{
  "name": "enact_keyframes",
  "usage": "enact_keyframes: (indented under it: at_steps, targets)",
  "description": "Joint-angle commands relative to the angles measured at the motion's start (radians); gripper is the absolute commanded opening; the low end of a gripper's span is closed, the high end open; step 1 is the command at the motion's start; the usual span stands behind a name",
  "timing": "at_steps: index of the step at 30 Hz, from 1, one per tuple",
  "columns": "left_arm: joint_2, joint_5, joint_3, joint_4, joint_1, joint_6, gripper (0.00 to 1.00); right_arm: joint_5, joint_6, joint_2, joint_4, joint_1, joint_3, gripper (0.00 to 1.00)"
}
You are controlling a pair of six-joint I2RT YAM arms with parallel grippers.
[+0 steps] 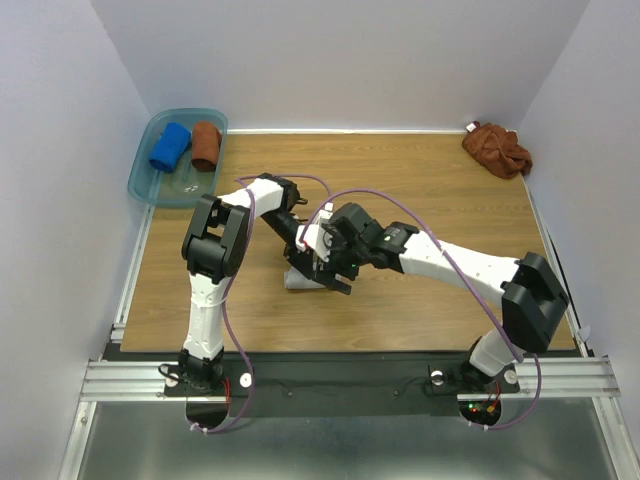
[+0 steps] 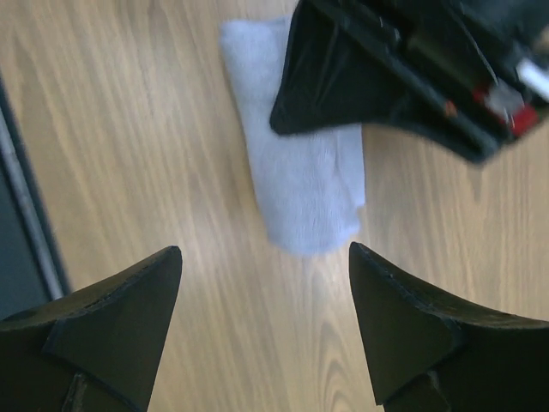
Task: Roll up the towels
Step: Roll the towel
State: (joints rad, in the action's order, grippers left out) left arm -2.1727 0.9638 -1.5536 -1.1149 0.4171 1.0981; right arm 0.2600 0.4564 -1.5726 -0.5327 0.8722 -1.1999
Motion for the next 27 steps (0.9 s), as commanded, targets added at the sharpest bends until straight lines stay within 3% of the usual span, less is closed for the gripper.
enact_keyframes:
  at_steps: [1,8,13,14,15,16,17,18,19,22,23,27]
  targets:
    - [-0.067,-0.120,0.003,0.029,0.002,0.040,0.07,-0.150,0.065,-0.056,0.184,0.040,0.013,0.83]
    - [-0.082,-0.119,-0.010,0.024,-0.008,0.054,0.09,-0.125,0.099,-0.133,0.284,0.056,0.048,0.81]
    - [-0.095,-0.109,-0.026,0.012,-0.015,0.063,0.11,-0.111,0.119,-0.194,0.301,0.060,0.077,0.72]
    - [-0.091,-0.109,-0.026,0.013,-0.015,0.063,0.12,-0.108,0.105,-0.202,0.301,0.059,0.080,0.61]
    - [-0.088,-0.106,-0.023,0.020,-0.017,0.060,0.13,-0.101,0.100,-0.208,0.301,0.059,0.083,0.61]
    - [-0.073,-0.094,-0.016,0.041,-0.026,0.048,0.16,-0.081,0.096,-0.214,0.300,0.060,0.094,0.37]
    - [-0.061,-0.086,-0.010,0.055,-0.035,0.040,0.18,-0.071,0.091,-0.214,0.300,0.059,0.100,0.26]
    - [-0.033,-0.077,0.004,0.076,-0.056,0.036,0.24,-0.049,0.078,-0.214,0.298,0.057,0.106,0.06]
    - [-0.020,-0.070,0.009,0.085,-0.057,0.028,0.28,-0.048,0.070,-0.213,0.298,0.054,0.114,0.01]
    - [0.043,-0.043,0.030,0.101,-0.110,0.017,0.44,0.071,0.038,-0.214,0.261,0.025,0.118,0.01]
    - [0.060,-0.039,0.033,0.099,-0.142,0.016,0.56,0.099,0.018,-0.222,0.232,0.004,0.108,0.00]
    - [0.166,-0.033,0.070,0.112,-0.227,0.003,0.81,0.225,-0.024,-0.244,0.168,-0.047,0.076,0.01]
